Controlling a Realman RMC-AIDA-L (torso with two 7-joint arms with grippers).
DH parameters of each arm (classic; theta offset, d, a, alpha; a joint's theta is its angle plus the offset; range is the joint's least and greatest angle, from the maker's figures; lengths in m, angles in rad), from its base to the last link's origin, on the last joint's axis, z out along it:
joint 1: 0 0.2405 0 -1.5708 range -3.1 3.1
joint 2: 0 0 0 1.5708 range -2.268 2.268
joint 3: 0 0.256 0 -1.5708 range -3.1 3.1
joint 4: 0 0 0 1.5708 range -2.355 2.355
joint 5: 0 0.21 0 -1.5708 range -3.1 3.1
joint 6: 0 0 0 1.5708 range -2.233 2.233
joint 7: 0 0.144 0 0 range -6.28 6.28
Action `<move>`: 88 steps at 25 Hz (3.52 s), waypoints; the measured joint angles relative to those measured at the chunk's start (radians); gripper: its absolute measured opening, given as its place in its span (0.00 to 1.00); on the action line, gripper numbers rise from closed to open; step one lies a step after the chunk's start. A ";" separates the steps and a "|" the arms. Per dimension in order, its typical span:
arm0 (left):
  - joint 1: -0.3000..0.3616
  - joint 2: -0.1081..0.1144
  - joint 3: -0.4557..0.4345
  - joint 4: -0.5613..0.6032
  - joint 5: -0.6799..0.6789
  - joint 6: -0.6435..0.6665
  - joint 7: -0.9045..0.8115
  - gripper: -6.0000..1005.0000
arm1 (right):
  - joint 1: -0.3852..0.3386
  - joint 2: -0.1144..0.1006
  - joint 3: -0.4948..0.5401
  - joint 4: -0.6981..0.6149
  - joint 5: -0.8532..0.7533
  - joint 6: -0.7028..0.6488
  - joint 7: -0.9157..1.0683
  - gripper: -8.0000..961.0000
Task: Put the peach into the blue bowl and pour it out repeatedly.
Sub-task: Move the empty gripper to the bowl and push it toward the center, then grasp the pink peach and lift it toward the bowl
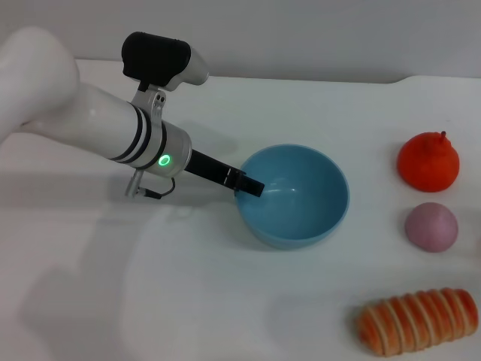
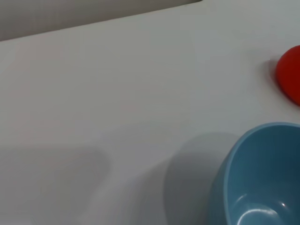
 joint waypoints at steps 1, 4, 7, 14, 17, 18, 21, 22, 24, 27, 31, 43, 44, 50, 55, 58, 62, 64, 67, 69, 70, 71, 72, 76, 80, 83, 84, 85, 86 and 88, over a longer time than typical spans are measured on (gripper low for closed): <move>0.000 0.000 0.005 -0.005 -0.005 -0.008 -0.001 0.80 | 0.000 0.000 0.000 0.000 0.000 0.000 0.000 0.68; 0.004 0.000 0.014 -0.009 -0.023 -0.021 0.005 0.80 | 0.000 0.001 0.000 0.002 0.000 0.002 0.000 0.68; 0.004 0.001 0.054 -0.021 -0.051 -0.042 0.006 0.80 | 0.000 0.001 0.000 0.003 0.000 0.010 0.000 0.68; -0.005 0.001 0.144 -0.026 -0.069 -0.074 0.004 0.80 | -0.002 0.003 0.000 0.002 0.000 0.013 0.000 0.68; -0.003 0.002 0.140 -0.024 -0.080 -0.094 -0.001 0.67 | -0.003 0.002 0.000 0.001 0.000 0.013 0.000 0.68; -0.003 0.002 0.140 -0.024 -0.080 -0.094 -0.001 0.62 | -0.003 0.002 0.000 0.001 -0.001 0.013 0.000 0.68; -0.004 0.003 0.145 -0.030 -0.083 -0.107 -0.002 0.48 | -0.001 0.002 0.000 0.001 -0.004 0.018 0.000 0.68; -0.005 0.003 0.149 -0.032 -0.083 -0.108 -0.002 0.43 | -0.001 0.002 0.000 0.001 -0.005 0.020 0.000 0.68; -0.005 0.003 0.150 -0.034 -0.083 -0.110 -0.003 0.36 | 0.000 0.001 -0.001 0.001 -0.006 0.022 0.000 0.68; -0.005 0.003 0.149 -0.035 -0.083 -0.111 -0.008 0.25 | 0.000 0.001 0.000 0.000 -0.006 0.022 0.000 0.67; -0.007 0.004 0.148 -0.035 -0.083 -0.102 -0.039 0.09 | -0.002 0.001 0.000 -0.001 -0.006 0.022 0.000 0.67; -0.085 0.016 0.123 0.049 0.026 -0.011 -0.076 0.01 | -0.008 0.001 -0.001 0.003 -0.005 0.024 0.000 0.66; -0.102 0.016 0.110 0.068 0.075 0.016 -0.089 0.00 | -0.008 0.001 -0.002 0.004 -0.005 0.031 0.001 0.66; -0.196 0.009 0.029 0.101 0.310 0.156 -0.195 0.00 | 0.006 -0.008 -0.013 0.003 -0.008 0.097 0.024 0.66; -0.227 0.008 0.003 0.139 0.438 0.230 -0.258 0.00 | 0.014 -0.023 -0.050 -0.057 -0.061 0.118 0.173 0.66; -0.224 0.006 -0.007 0.136 0.441 0.232 -0.265 0.00 | 0.016 -0.028 -0.132 -0.290 -0.305 0.134 0.595 0.65; -0.213 0.006 -0.018 0.135 0.433 0.223 -0.268 0.00 | 0.009 -0.002 -0.185 -0.564 -0.481 0.111 0.922 0.65; -0.212 0.006 -0.018 0.135 0.427 0.219 -0.268 0.00 | 0.009 -0.001 -0.217 -0.685 -0.563 0.104 1.073 0.65; -0.209 0.006 -0.018 0.133 0.418 0.216 -0.268 0.00 | 0.017 -0.006 -0.274 -0.861 -0.727 0.092 1.315 0.65; -0.208 0.005 -0.018 0.131 0.413 0.205 -0.268 0.00 | 0.032 -0.006 -0.319 -0.976 -0.866 0.064 1.470 0.65; -0.208 0.004 -0.018 0.130 0.410 0.198 -0.268 0.00 | 0.044 -0.007 -0.338 -1.021 -0.935 0.041 1.539 0.65; -0.208 0.004 -0.019 0.129 0.404 0.192 -0.268 0.00 | 0.057 -0.008 -0.353 -1.052 -0.996 0.013 1.587 0.64; -0.208 0.004 -0.019 0.126 0.395 0.185 -0.268 0.00 | 0.074 -0.009 -0.368 -1.077 -1.054 -0.018 1.637 0.64; -0.208 0.005 -0.019 0.121 0.376 0.165 -0.269 0.00 | 0.132 -0.010 -0.426 -1.087 -1.195 -0.101 1.735 0.64; -0.209 0.004 -0.019 0.120 0.370 0.159 -0.269 0.00 | 0.145 -0.009 -0.532 -1.042 -1.224 -0.100 1.800 0.64; -0.208 0.004 -0.019 0.119 0.365 0.157 -0.269 0.00 | 0.152 -0.009 -0.567 -0.994 -1.274 -0.084 1.854 0.64; -0.207 0.004 -0.019 0.119 0.364 0.155 -0.269 0.00 | 0.157 -0.010 -0.569 -0.971 -1.291 -0.073 1.862 0.64; -0.205 0.004 -0.019 0.118 0.364 0.153 -0.269 0.00 | 0.160 -0.010 -0.570 -0.955 -1.300 -0.063 1.864 0.64; -0.203 0.004 -0.019 0.118 0.364 0.151 -0.269 0.00 | 0.165 -0.010 -0.570 -0.934 -1.311 -0.052 1.866 0.63; -0.201 0.003 -0.019 0.117 0.363 0.146 -0.269 0.00 | 0.171 -0.010 -0.570 -0.902 -1.326 -0.031 1.871 0.63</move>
